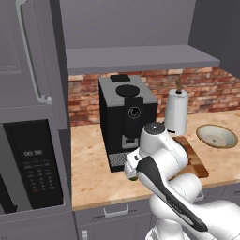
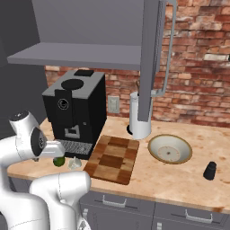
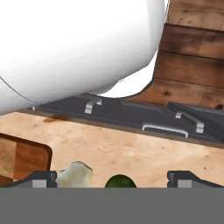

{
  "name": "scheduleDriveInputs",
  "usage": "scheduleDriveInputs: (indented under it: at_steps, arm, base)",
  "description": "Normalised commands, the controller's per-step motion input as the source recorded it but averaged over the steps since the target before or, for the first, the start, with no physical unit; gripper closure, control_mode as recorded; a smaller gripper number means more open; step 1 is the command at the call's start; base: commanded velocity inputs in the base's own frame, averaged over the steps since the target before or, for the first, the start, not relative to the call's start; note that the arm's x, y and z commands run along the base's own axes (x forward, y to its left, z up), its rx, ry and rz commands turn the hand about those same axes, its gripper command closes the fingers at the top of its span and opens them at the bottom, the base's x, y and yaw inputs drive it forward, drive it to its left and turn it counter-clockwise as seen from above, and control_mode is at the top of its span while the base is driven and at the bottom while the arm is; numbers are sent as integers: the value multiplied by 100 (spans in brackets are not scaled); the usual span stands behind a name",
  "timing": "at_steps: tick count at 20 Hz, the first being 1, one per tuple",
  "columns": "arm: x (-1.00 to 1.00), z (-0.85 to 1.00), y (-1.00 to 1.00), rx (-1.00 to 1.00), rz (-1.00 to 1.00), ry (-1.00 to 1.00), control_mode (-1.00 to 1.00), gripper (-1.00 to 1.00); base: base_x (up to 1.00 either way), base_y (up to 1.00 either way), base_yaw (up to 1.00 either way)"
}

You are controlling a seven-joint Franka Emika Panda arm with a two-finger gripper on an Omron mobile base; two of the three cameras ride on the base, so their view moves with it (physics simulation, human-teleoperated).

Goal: Open the cabinet. Place the bowl and condiment on the counter. Then place the lime and garlic on the cutting board.

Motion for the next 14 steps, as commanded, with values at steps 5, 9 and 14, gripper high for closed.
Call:
scheduleDriveInputs:
  at_steps: [5, 9, 14]
  arm:
    - [14, -11, 6, 0, 0, 4, -100, -100]
    - [16, -9, 0, 0, 0, 0, -100, -100]
    - [20, -13, 0, 0, 0, 1, -100, -100]
  base:
    - [0, 0, 0]
    - [0, 0, 0]
    - [0, 0, 0]
